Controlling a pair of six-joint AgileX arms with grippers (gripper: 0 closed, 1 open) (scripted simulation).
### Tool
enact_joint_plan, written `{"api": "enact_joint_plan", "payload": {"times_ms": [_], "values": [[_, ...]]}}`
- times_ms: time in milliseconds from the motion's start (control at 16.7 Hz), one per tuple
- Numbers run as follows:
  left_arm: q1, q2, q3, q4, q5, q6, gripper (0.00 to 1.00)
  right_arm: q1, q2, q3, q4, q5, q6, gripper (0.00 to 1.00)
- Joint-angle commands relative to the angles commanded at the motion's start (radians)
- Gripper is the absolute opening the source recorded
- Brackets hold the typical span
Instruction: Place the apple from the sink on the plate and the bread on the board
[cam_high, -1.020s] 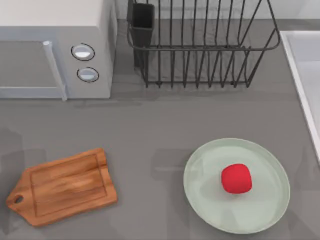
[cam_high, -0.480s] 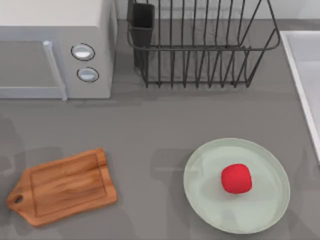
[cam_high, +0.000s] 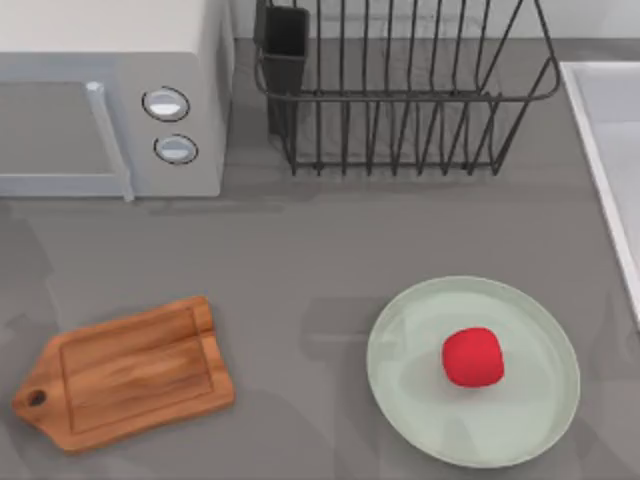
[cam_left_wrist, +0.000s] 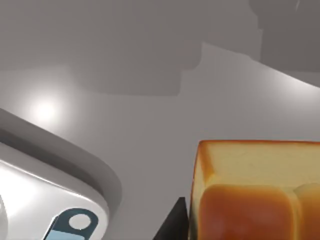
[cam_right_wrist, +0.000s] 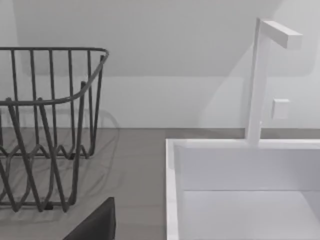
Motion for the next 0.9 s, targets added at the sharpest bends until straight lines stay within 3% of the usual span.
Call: {"api": "enact_joint_plan", "payload": {"times_ms": [300,480,660,900], "values": [[-0.012,0.006,-0.003,-0.001,-0.001,-0.025,0.00,0.000,0.000,0.000,0.000,0.000,0.000,1.00],[-0.073,0.010,-0.004,-0.015,-0.004,-0.146,0.00,0.000,0.000,0.000,0.000,0.000,0.000,1.00],[-0.170,0.014,-0.010,-0.032,-0.010,-0.361,0.00,0.000,0.000,0.000,0.000,0.000,0.000,1.00],[-0.323,0.014,-0.030,-0.051,-0.015,-0.786,0.00,0.000,0.000,0.000,0.000,0.000,0.000,1.00]]}}
